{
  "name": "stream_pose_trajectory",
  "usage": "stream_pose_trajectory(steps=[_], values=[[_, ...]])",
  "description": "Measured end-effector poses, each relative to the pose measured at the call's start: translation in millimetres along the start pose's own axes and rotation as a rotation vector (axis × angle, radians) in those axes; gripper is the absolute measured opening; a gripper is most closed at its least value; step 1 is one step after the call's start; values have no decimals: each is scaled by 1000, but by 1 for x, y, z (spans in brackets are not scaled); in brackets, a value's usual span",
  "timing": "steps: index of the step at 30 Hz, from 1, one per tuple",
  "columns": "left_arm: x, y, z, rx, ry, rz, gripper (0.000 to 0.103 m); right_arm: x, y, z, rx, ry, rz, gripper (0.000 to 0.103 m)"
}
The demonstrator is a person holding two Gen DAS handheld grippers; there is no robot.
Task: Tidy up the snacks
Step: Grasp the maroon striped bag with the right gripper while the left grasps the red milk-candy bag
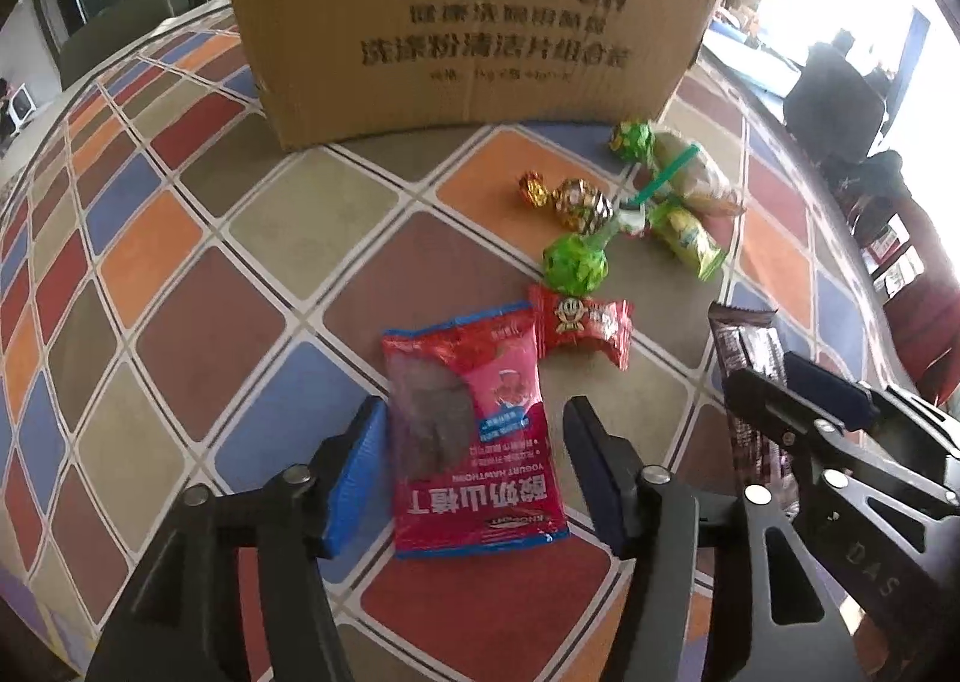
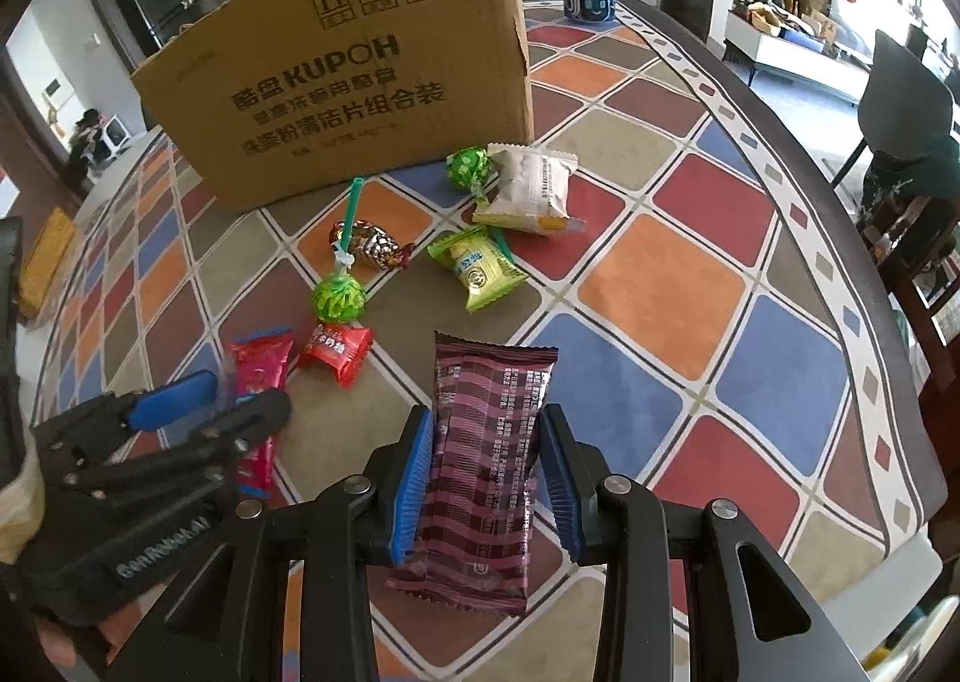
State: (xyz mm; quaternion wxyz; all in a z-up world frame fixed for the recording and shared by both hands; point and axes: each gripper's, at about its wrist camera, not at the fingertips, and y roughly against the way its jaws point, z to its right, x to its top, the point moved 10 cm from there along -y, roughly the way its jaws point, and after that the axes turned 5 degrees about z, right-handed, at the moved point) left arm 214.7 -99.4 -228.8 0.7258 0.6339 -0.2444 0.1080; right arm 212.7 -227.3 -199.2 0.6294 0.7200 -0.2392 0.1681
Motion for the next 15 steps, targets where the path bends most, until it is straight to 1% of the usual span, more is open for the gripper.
stream_pose_trajectory(steps=[1,3,4,6,11,15], values=[[0,0,0,15,-10,9,57,0,0,0,1,1,-1,37],[0,0,-1,30,-24,21,48,0,0,0,2,0,0,37],[1,0,1,23,-26,24,45,0,0,0,2,1,-1,37],[1,2,1,6,-22,31,42,-1,0,0,4,3,0,37],[2,9,0,-12,-7,35,40,0,3,-7,19,15,6,37],[7,19,0,-22,1,54,40,2,8,-12,28,26,19,37]])
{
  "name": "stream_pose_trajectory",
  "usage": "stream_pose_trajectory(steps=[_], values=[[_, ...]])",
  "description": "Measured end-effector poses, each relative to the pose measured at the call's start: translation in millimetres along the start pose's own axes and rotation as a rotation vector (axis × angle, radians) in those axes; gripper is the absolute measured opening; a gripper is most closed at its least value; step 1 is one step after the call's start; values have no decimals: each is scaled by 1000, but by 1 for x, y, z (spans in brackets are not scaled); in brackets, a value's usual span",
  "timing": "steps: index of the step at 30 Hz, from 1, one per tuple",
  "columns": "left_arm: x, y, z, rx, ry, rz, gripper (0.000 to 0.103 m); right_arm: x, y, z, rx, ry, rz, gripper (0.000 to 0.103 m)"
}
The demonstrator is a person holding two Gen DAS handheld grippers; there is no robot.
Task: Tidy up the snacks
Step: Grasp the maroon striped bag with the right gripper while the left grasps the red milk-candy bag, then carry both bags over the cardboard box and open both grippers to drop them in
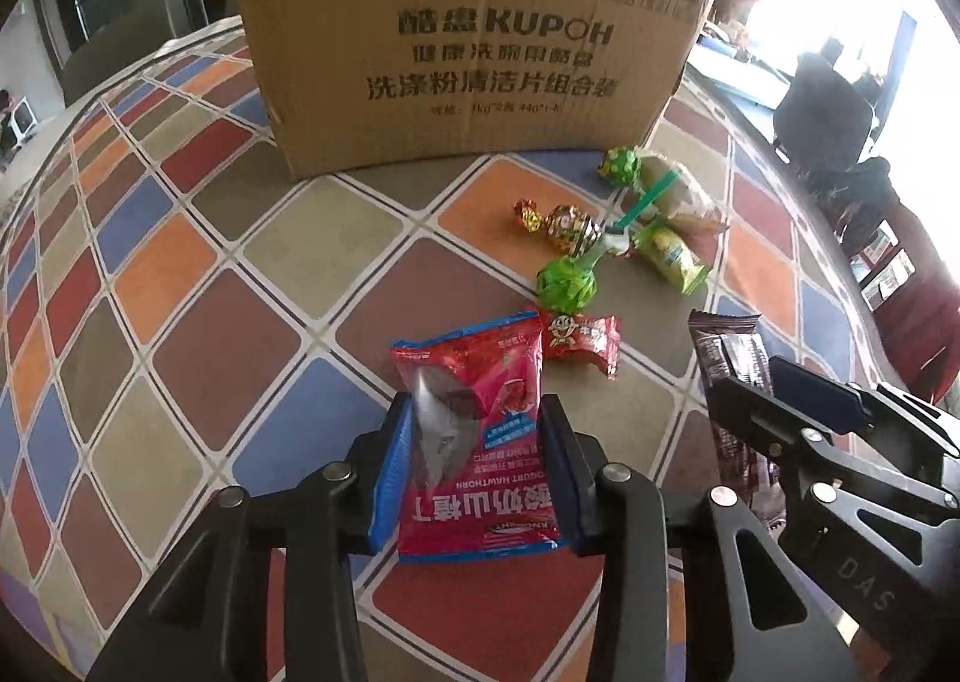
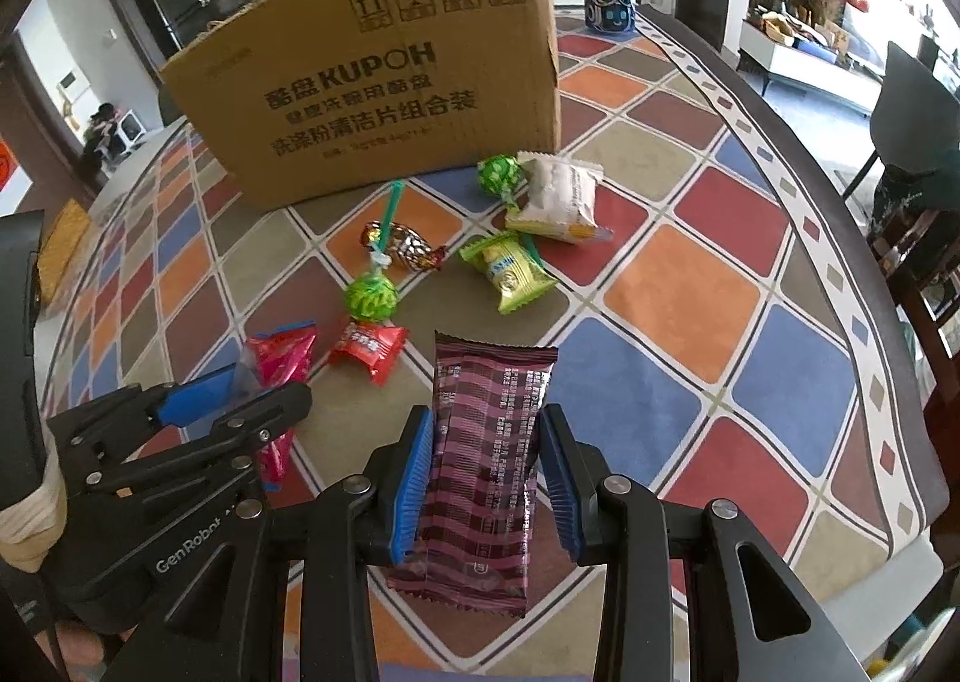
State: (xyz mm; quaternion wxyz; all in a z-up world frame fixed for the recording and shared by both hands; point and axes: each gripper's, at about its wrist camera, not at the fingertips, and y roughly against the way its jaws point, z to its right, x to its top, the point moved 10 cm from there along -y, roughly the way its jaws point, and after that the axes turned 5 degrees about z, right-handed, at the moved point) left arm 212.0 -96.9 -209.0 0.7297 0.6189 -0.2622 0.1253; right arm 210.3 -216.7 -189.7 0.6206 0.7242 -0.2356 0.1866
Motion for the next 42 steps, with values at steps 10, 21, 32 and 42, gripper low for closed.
stream_pose_trajectory(steps=[10,21,32,42], values=[[25,36,0,-22,11,96,40,17,18,-5,13,12,61,37],[61,80,-3,-31,11,229,40,52,46,-10,33,24,165,37],[97,113,-6,-28,3,335,40,95,78,-19,49,46,290,37],[128,136,-14,-11,3,414,40,128,96,-32,62,85,378,37]])
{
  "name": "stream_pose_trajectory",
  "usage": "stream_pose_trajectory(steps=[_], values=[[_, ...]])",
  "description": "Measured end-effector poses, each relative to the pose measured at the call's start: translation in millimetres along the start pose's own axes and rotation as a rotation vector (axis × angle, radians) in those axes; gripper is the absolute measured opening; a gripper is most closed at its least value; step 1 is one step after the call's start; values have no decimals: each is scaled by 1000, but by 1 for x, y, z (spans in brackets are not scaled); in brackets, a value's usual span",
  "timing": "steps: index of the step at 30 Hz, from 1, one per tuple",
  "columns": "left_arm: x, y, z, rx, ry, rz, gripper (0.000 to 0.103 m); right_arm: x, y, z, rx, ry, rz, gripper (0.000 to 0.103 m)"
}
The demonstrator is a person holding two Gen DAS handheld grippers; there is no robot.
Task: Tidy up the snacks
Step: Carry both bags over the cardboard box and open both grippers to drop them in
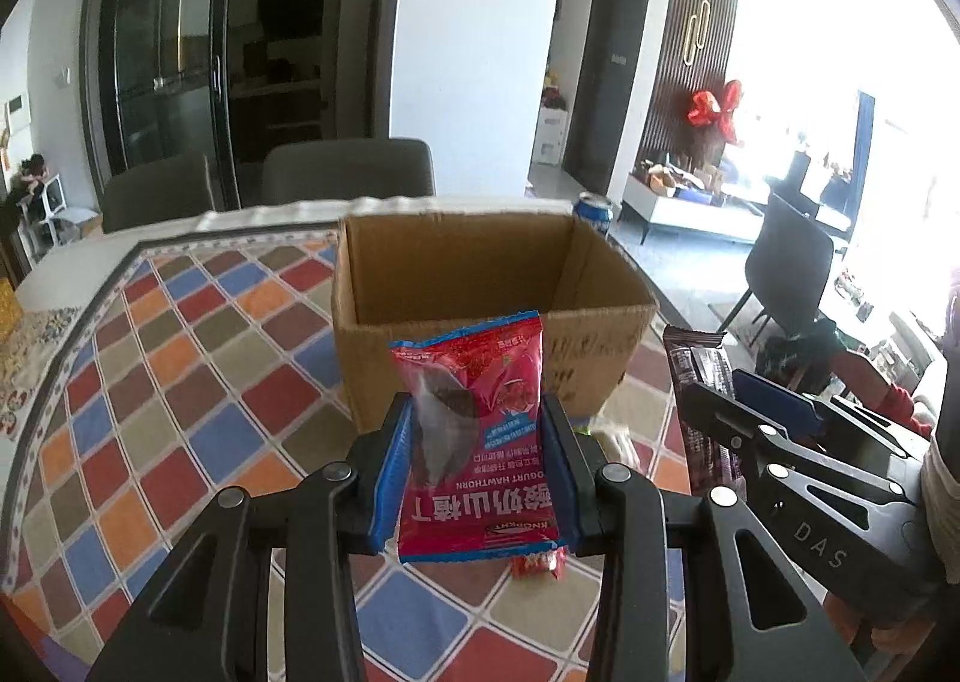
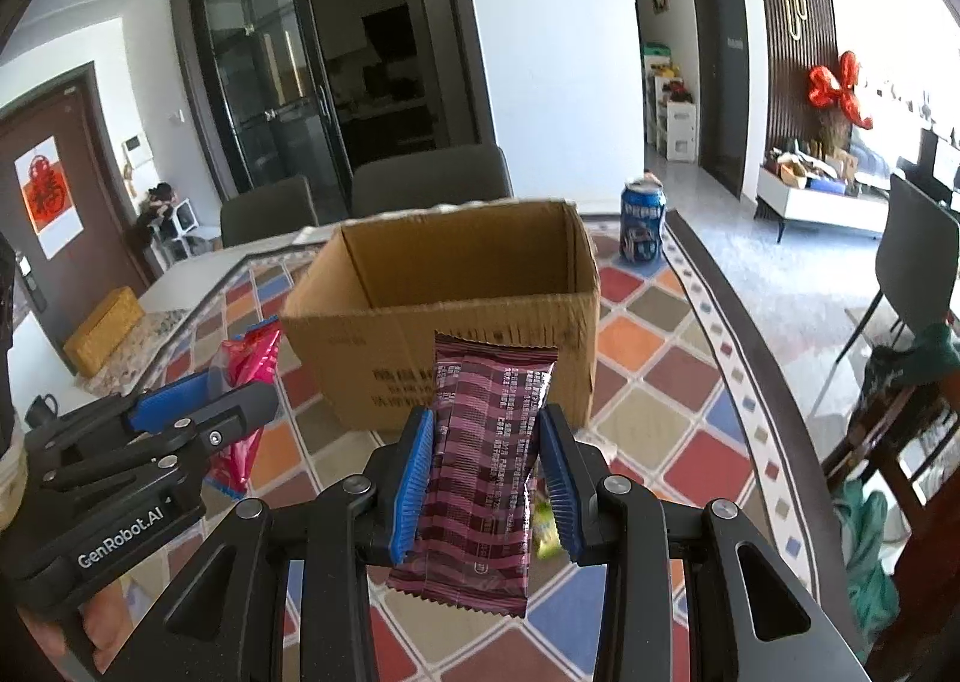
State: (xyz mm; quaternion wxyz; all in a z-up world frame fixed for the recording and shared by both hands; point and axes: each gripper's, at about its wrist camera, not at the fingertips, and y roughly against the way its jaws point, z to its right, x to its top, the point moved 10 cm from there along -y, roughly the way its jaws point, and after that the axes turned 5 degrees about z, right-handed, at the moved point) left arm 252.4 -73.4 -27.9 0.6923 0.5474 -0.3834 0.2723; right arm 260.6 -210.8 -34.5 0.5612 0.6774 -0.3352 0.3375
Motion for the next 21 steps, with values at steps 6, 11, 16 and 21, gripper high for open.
stream_pose_trajectory(steps=[6,11,16,21], values=[[21,1,-6,15,-3,38,40,25,-3,-4,4,17,39,37],[33,-4,-11,21,-5,49,40,45,-8,0,1,16,63,37],[44,-13,-15,29,-9,45,40,61,-16,-1,-3,31,71,37],[56,-27,-21,47,-13,41,40,72,-32,-2,-3,42,61,37]])
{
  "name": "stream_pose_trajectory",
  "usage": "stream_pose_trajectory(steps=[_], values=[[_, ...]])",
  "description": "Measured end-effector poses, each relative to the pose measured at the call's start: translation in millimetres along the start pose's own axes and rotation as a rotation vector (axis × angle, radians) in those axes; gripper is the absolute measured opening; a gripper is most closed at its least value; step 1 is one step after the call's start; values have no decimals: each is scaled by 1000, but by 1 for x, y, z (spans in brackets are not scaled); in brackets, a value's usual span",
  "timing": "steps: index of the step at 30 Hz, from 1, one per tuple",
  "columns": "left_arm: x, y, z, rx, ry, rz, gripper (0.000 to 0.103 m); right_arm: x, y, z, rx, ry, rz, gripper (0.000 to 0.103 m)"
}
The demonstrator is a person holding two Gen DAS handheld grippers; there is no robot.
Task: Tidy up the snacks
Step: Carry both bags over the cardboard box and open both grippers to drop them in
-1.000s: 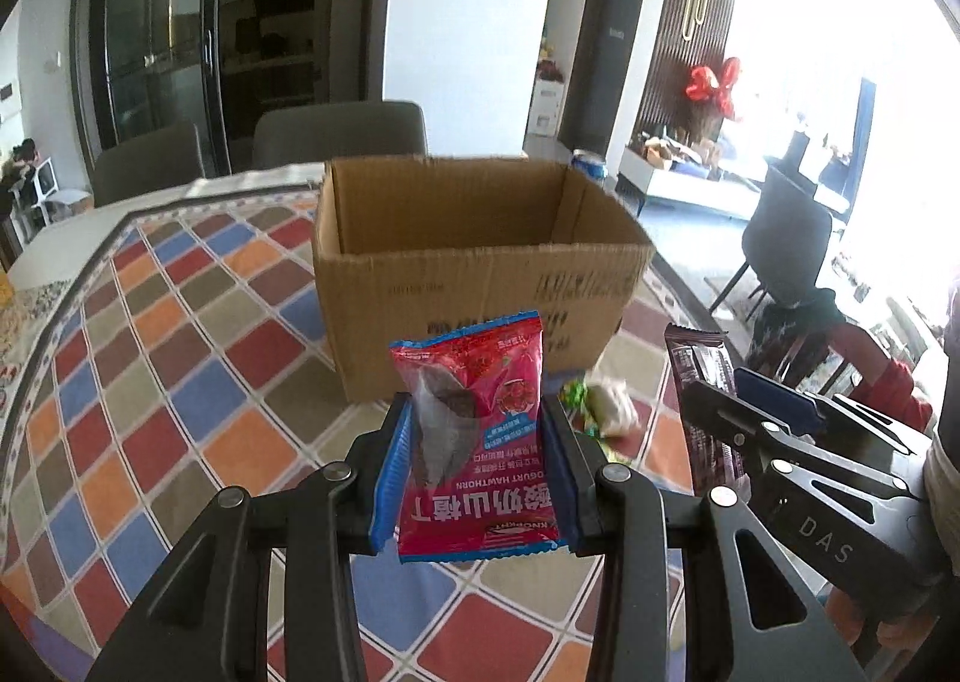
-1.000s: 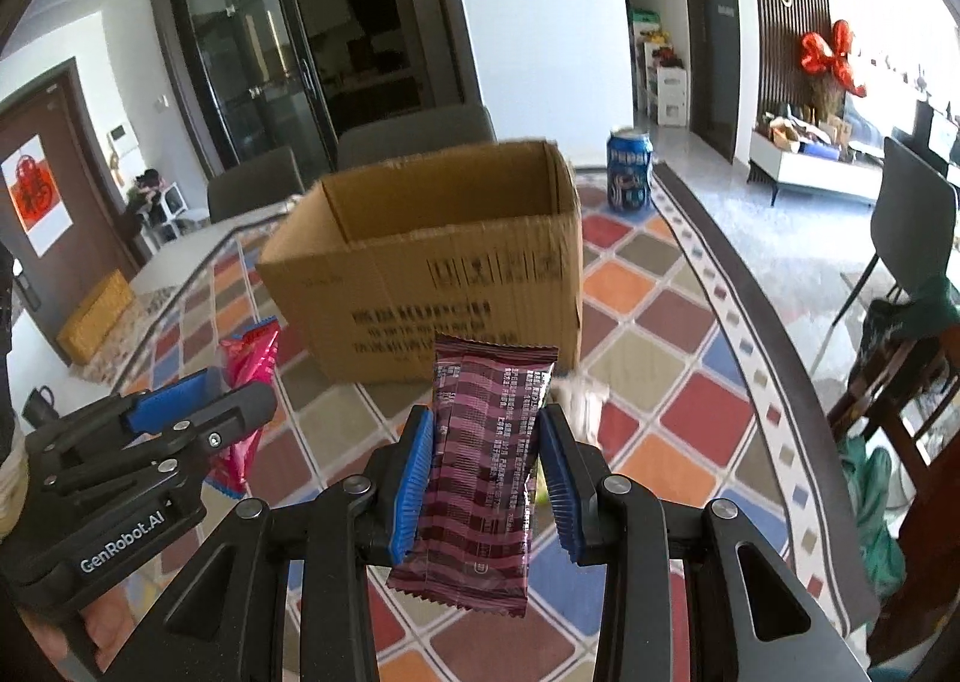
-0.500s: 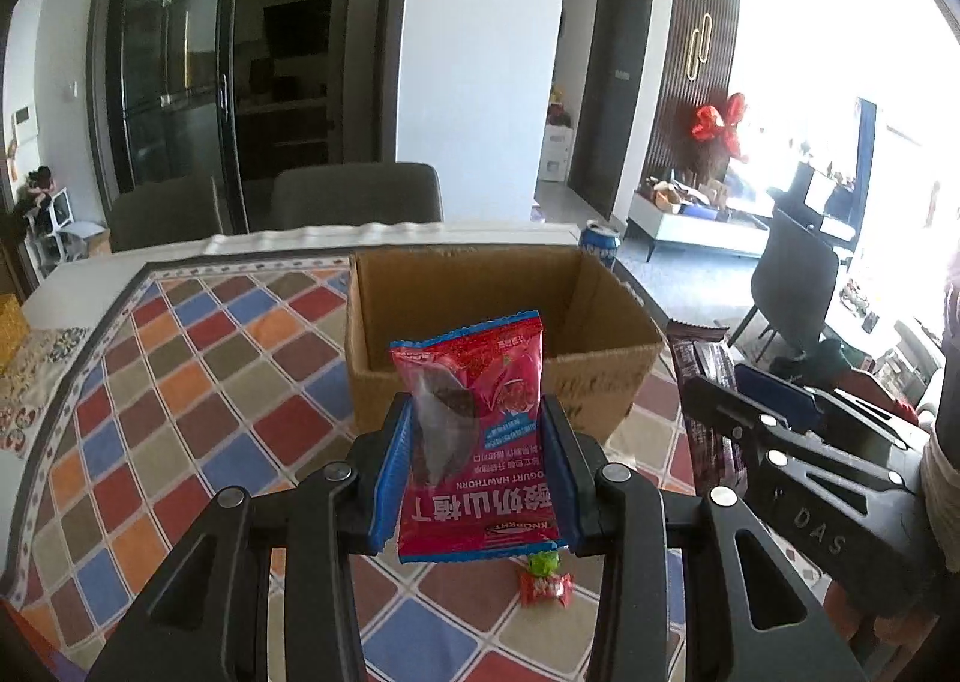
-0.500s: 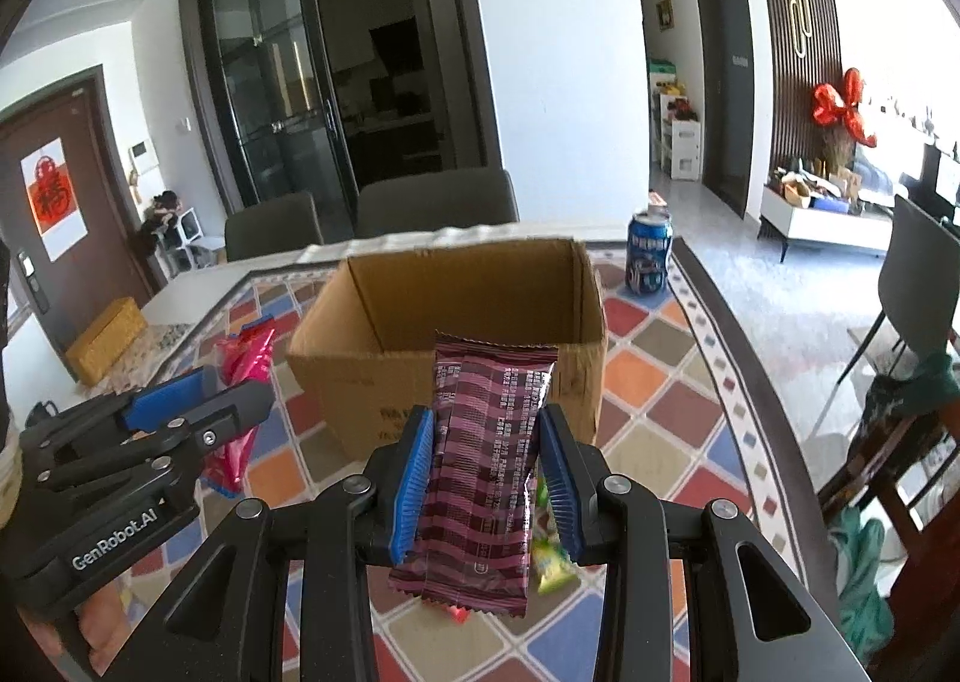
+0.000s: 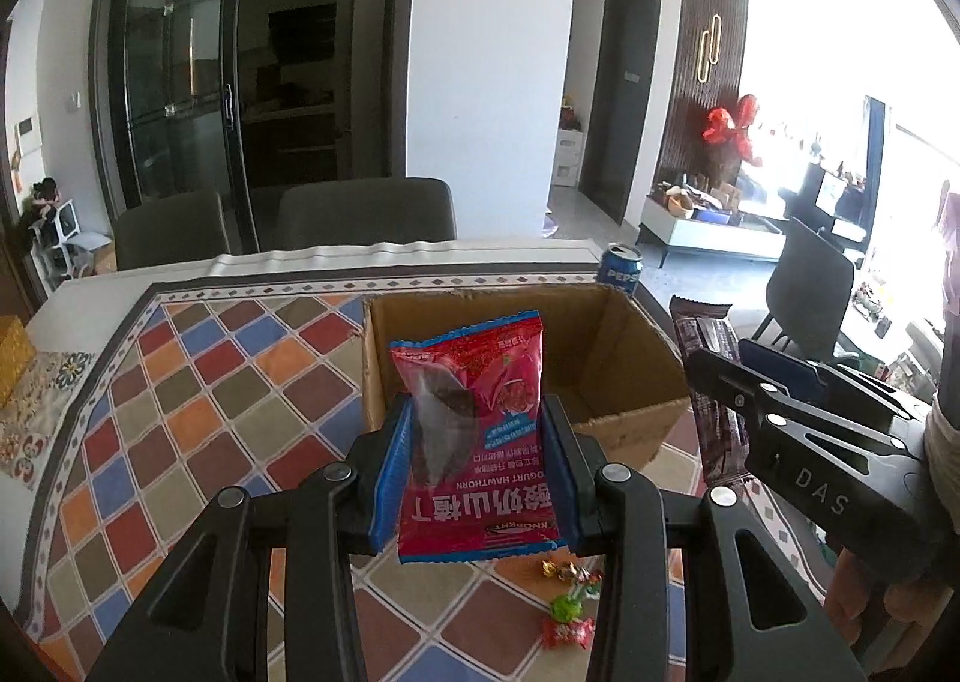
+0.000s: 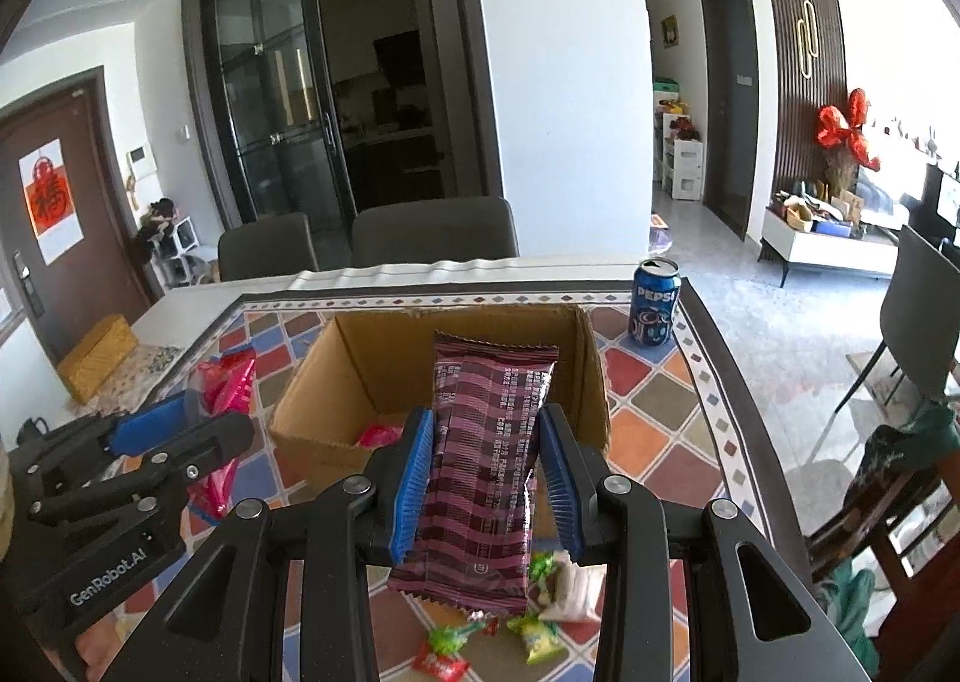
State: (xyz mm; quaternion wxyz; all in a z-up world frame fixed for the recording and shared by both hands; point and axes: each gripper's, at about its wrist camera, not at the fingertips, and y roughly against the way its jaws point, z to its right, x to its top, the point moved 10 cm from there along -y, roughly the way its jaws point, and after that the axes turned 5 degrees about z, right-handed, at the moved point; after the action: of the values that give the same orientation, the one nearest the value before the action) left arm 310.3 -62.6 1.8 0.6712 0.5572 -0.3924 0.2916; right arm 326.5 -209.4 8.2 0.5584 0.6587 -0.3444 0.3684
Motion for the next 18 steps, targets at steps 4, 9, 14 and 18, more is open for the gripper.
stream_pose_trajectory(steps=[4,9,14,18], values=[[9,-15,-4,2,0,-12,40,6,-15,1,9,-12,-20,37],[18,-40,-9,-18,12,-45,40,14,-35,3,21,-1,-43,37],[25,-63,-11,-33,16,-80,40,27,-53,2,55,-1,-58,37],[25,-83,-13,-38,25,-118,40,32,-69,3,59,6,-82,37]])
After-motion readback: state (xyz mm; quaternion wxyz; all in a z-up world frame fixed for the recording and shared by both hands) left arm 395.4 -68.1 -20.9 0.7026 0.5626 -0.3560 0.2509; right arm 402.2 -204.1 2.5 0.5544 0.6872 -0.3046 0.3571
